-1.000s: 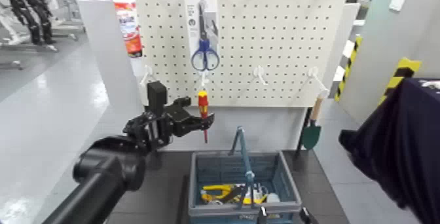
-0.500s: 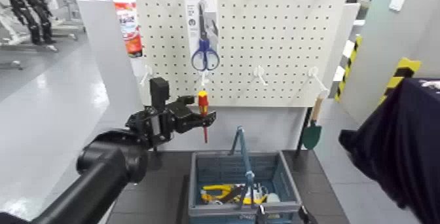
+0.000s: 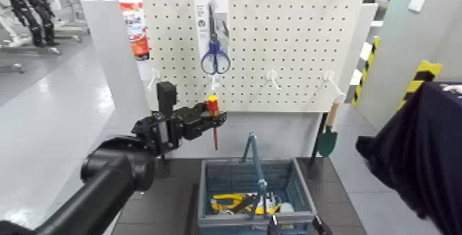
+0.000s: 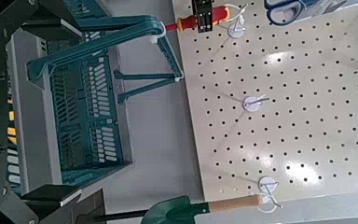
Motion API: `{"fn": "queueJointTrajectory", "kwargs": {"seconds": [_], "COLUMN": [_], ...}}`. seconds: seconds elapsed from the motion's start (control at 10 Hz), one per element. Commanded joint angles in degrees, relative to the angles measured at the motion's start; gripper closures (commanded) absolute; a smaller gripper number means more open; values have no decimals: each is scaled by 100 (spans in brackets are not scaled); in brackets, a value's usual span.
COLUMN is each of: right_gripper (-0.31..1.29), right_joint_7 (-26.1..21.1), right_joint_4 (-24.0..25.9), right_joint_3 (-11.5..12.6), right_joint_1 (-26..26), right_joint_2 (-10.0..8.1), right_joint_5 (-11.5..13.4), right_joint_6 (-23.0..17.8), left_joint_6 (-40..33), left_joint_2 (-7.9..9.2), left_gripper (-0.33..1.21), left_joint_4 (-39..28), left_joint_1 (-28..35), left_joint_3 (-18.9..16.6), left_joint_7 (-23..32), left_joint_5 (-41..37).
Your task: Put the red screwdriver into the crate.
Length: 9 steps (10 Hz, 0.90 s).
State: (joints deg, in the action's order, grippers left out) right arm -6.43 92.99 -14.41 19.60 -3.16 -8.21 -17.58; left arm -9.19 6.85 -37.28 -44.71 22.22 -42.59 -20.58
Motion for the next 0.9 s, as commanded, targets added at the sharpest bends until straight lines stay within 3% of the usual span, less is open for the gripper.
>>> {"fn": "queueJointTrajectory", "kwargs": {"seconds": [0.1, 0.9], "right_gripper": [14, 14], "right_joint_7": [11, 19], "right_joint_4": [-9, -9], "right_joint_3": [0, 26], "right_joint_1": [0, 27], "right_joint_2": [0, 0], "right_joint_5": [-14, -49], "right_joint_6": [0, 9], "left_joint_6": [-65, 40], "left_joint_2": [-8, 27], "left_gripper": [114, 118], "left_joint_4": [1, -447], "left_joint_1": [6, 243], "left_joint_3": [-25, -86], "left_joint_7": [-4, -30], "left_joint_5": [-17, -25]}}
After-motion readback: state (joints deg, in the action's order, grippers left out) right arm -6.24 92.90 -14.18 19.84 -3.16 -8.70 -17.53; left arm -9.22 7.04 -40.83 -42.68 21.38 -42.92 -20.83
